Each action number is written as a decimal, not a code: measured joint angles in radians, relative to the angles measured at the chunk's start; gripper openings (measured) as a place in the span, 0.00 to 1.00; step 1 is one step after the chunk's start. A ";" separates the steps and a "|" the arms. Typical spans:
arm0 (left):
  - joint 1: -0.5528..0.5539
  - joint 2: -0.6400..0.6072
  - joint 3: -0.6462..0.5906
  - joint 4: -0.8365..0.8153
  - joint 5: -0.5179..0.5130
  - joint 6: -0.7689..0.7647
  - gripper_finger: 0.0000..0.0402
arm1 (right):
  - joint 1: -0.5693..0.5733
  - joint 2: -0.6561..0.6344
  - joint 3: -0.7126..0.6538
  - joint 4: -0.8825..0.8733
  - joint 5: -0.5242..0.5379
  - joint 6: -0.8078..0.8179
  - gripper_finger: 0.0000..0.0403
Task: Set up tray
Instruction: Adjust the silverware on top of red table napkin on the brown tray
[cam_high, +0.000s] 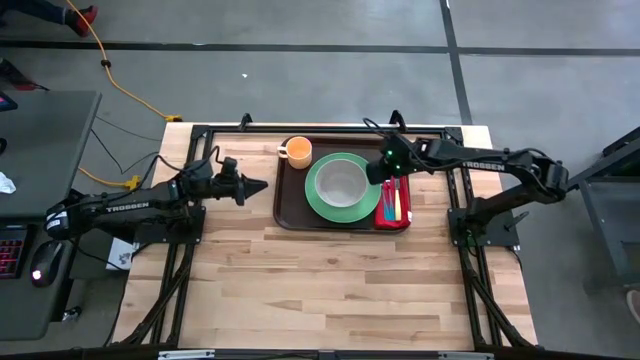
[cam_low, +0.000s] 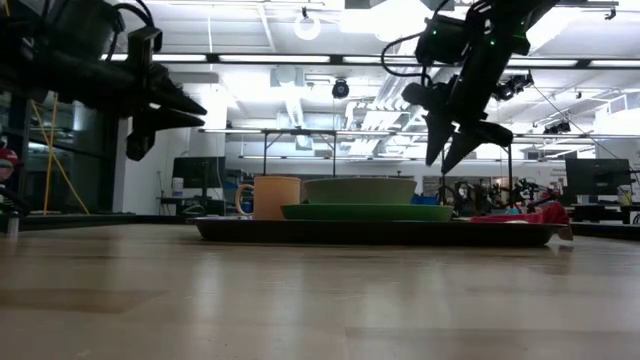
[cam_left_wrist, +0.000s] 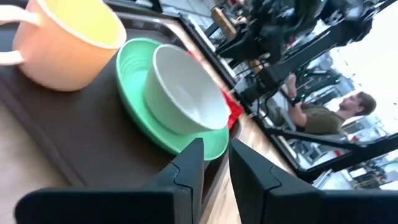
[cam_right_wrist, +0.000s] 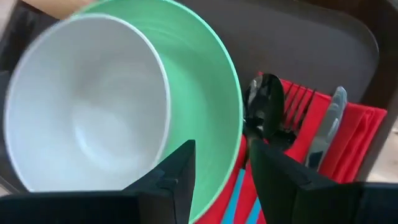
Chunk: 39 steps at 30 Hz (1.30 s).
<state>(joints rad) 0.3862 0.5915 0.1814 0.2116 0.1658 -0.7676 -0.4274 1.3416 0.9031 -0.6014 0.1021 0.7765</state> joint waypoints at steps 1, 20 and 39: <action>0.000 0.000 0.000 0.011 0.000 -0.004 0.26 | 0.000 0.004 0.000 -0.011 0.000 0.000 0.32; 0.000 0.000 0.000 0.024 -0.001 -0.031 0.26 | 0.038 0.149 -0.001 -0.228 -0.098 -0.129 0.32; 0.000 0.000 0.000 0.024 -0.001 -0.023 0.26 | 0.197 0.148 -0.002 -0.242 -0.050 -0.055 0.32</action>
<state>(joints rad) 0.3862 0.5915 0.1814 0.2352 0.1646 -0.7910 -0.2304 1.4899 0.9016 -0.8430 0.0519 0.7212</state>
